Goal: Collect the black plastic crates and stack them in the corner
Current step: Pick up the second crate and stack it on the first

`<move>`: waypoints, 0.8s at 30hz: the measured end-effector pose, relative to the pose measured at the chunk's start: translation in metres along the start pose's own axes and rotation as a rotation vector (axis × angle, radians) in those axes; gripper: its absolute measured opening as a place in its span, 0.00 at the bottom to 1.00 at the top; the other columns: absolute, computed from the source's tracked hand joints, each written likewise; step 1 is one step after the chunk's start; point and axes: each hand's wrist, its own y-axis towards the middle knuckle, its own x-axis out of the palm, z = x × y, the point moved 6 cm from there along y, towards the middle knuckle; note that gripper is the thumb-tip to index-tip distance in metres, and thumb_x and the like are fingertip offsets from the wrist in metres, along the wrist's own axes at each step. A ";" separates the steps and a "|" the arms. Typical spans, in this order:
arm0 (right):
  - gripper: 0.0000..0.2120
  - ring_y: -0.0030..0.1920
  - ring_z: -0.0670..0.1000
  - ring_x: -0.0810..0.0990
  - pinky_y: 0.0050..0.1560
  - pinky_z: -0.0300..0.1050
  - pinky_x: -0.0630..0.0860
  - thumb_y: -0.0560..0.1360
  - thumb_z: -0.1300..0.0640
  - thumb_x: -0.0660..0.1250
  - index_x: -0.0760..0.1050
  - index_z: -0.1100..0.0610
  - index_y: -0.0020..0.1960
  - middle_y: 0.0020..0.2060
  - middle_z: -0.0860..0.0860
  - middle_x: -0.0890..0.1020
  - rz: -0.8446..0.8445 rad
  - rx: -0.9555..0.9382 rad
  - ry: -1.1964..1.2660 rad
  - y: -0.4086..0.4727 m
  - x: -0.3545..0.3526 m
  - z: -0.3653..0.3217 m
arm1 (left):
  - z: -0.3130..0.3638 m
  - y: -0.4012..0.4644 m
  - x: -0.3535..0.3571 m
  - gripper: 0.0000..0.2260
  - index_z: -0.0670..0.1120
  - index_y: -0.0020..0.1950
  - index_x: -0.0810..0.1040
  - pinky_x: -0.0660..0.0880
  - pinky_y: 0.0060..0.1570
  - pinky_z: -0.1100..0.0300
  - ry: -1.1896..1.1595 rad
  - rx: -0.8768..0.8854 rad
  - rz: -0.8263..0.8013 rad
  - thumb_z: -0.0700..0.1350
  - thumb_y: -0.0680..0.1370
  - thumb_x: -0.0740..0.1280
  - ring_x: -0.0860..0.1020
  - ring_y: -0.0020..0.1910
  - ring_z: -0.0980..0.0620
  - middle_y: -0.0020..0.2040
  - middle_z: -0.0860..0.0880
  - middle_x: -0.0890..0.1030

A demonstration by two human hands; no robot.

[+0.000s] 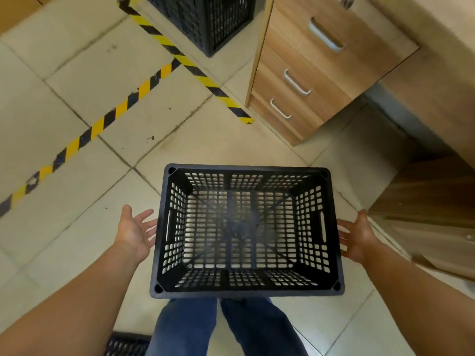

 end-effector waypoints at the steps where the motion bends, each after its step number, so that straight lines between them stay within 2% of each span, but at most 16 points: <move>1: 0.39 0.59 0.57 0.71 0.60 0.55 0.66 0.76 0.31 0.39 0.68 0.57 0.69 0.59 0.58 0.74 0.009 -0.005 -0.014 -0.015 0.002 0.000 | 0.006 -0.010 -0.007 0.33 0.46 0.67 0.71 0.68 0.60 0.48 0.004 -0.002 0.005 0.66 0.78 0.43 0.73 0.60 0.43 0.63 0.41 0.74; 3: 0.37 0.59 0.57 0.70 0.63 0.56 0.65 0.77 0.34 0.38 0.68 0.58 0.69 0.62 0.59 0.73 0.032 -0.026 -0.042 -0.046 0.006 -0.001 | 0.020 -0.031 -0.023 0.32 0.46 0.68 0.70 0.69 0.59 0.49 0.008 -0.005 0.015 0.66 0.78 0.44 0.73 0.60 0.43 0.64 0.40 0.74; 5: 0.36 0.64 0.58 0.69 0.65 0.57 0.63 0.78 0.35 0.38 0.67 0.58 0.69 0.66 0.60 0.72 0.052 -0.032 -0.051 -0.078 0.012 -0.003 | 0.037 -0.053 -0.040 0.32 0.46 0.68 0.70 0.69 0.57 0.48 0.015 -0.004 0.027 0.65 0.78 0.44 0.73 0.60 0.43 0.64 0.40 0.73; 10: 0.37 0.67 0.60 0.69 0.66 0.58 0.64 0.77 0.34 0.39 0.67 0.59 0.70 0.66 0.61 0.72 0.073 -0.028 -0.032 -0.162 0.030 -0.013 | 0.089 -0.115 -0.074 0.31 0.44 0.68 0.69 0.68 0.52 0.47 0.016 0.015 0.038 0.64 0.78 0.47 0.71 0.59 0.44 0.62 0.41 0.73; 15: 0.37 0.68 0.61 0.67 0.68 0.60 0.62 0.77 0.34 0.39 0.65 0.59 0.71 0.68 0.62 0.70 0.061 -0.057 0.011 -0.252 0.059 -0.031 | 0.150 -0.165 -0.118 0.34 0.41 0.67 0.72 0.68 0.55 0.48 0.037 0.032 -0.017 0.65 0.78 0.46 0.72 0.59 0.45 0.61 0.41 0.75; 21: 0.38 0.67 0.59 0.68 0.68 0.59 0.62 0.76 0.33 0.38 0.65 0.59 0.71 0.67 0.60 0.71 0.001 -0.051 0.034 -0.327 0.095 -0.064 | 0.226 -0.209 -0.155 0.34 0.40 0.66 0.72 0.67 0.55 0.49 0.012 0.107 -0.046 0.65 0.78 0.44 0.72 0.58 0.46 0.58 0.42 0.75; 24: 0.39 0.61 0.59 0.70 0.65 0.57 0.64 0.77 0.33 0.38 0.69 0.61 0.66 0.64 0.62 0.73 -0.037 -0.080 0.002 -0.348 0.114 -0.088 | 0.260 -0.226 -0.163 0.34 0.40 0.64 0.73 0.68 0.49 0.53 -0.047 0.106 -0.047 0.64 0.78 0.43 0.73 0.51 0.49 0.52 0.44 0.76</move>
